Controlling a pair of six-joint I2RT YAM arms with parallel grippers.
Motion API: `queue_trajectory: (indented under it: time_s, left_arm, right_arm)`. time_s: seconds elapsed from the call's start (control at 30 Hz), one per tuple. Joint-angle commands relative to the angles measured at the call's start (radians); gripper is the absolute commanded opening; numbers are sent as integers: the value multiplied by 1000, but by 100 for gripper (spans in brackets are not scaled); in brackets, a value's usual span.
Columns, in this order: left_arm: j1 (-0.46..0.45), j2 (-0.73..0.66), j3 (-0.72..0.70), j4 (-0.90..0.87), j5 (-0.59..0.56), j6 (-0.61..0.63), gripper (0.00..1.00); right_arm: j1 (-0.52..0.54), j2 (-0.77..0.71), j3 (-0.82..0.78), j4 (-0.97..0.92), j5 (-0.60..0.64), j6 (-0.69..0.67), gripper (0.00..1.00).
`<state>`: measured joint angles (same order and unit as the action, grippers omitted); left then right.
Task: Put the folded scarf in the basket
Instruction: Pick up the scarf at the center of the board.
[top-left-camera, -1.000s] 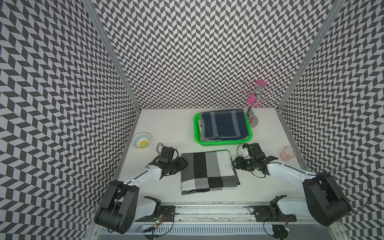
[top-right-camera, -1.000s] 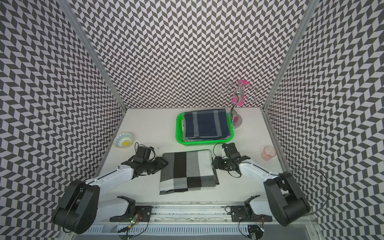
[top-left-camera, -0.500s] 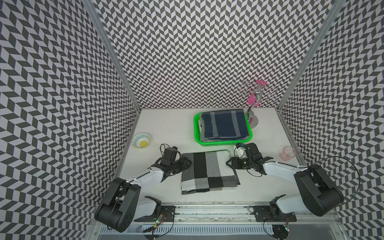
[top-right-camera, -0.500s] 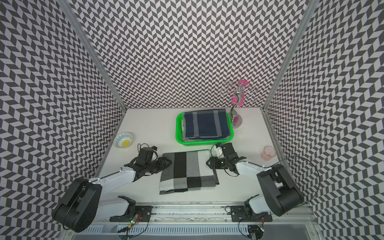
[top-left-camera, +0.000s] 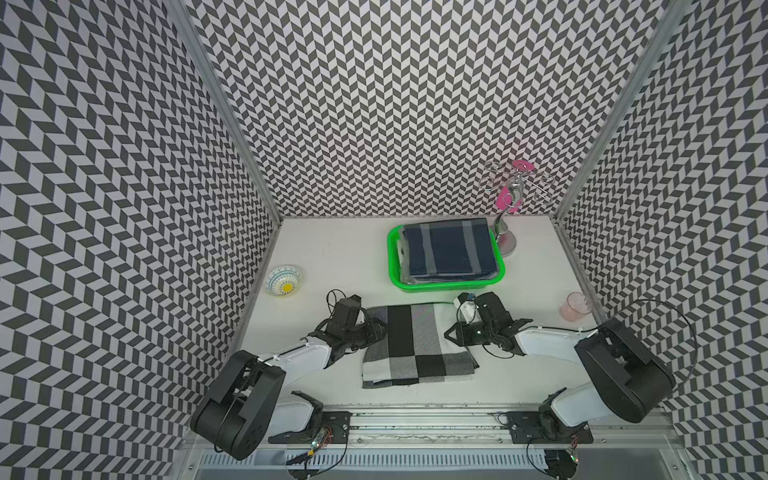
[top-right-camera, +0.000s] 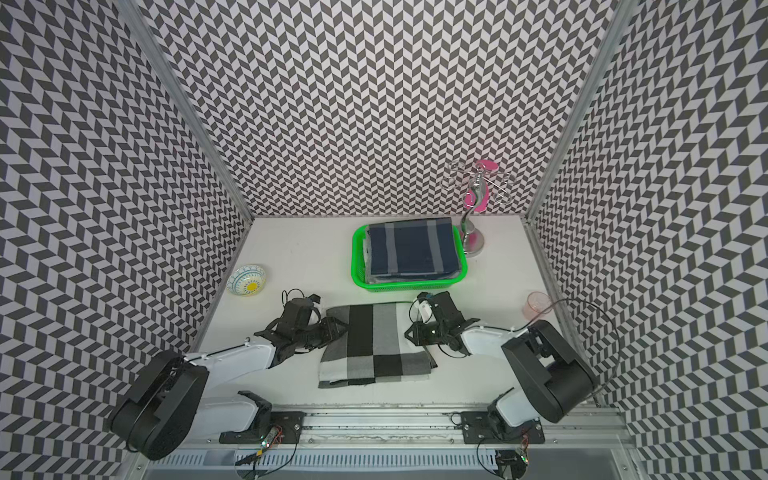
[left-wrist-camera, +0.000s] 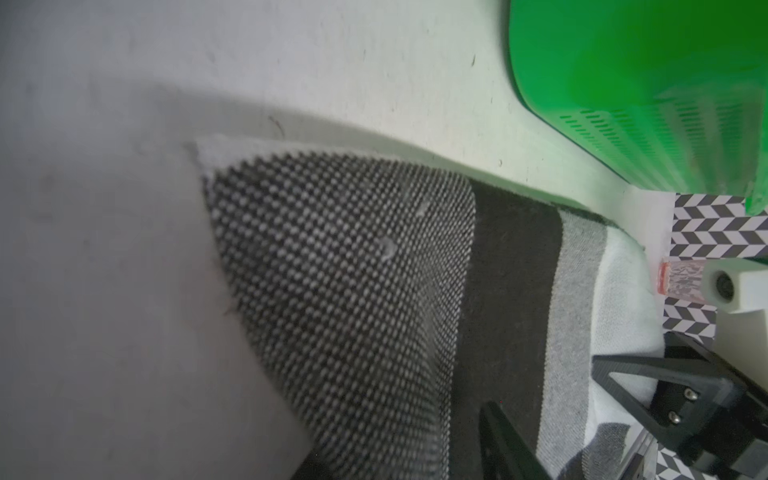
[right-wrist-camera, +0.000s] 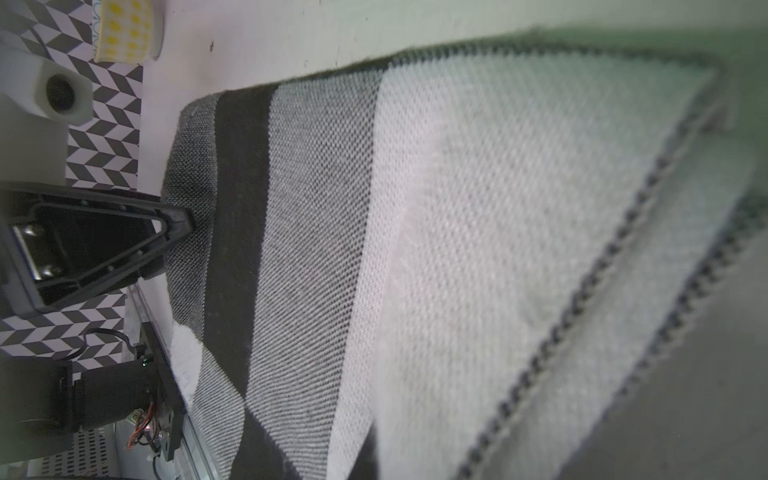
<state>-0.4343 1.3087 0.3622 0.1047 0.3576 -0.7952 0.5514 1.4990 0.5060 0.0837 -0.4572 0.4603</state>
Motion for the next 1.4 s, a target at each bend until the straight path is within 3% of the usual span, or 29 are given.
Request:
queue_trajectory:
  time_s: [0.0, 0.1, 0.2, 0.57, 0.83, 1.17, 1.37]
  left_arm:
    - [-14, 50, -54, -109, 7, -5, 37]
    - [-14, 40, -43, -122, 0, 13, 17]
    - [-12, 22, -11, -170, -18, 42, 0]
    - [-28, -92, 129, -282, -31, 74, 0]
    - [-54, -168, 309, -452, -92, 116, 0]
    - [-111, -284, 357, -559, -120, 85, 0]
    - [-113, -225, 545, -596, -139, 124, 0]
  right_arm:
    - [12, 26, -17, -16, -25, -2, 6]
    - [13, 20, -1, -34, -15, -9, 0]
    - [10, -24, -3, -57, 10, -14, 0]
    - [7, -173, 75, -182, 32, -53, 0]
    - [21, -252, 155, -303, 62, -97, 0]
    - [22, -404, 241, -467, 93, -105, 0]
    - [21, -412, 399, -527, 161, -109, 0]
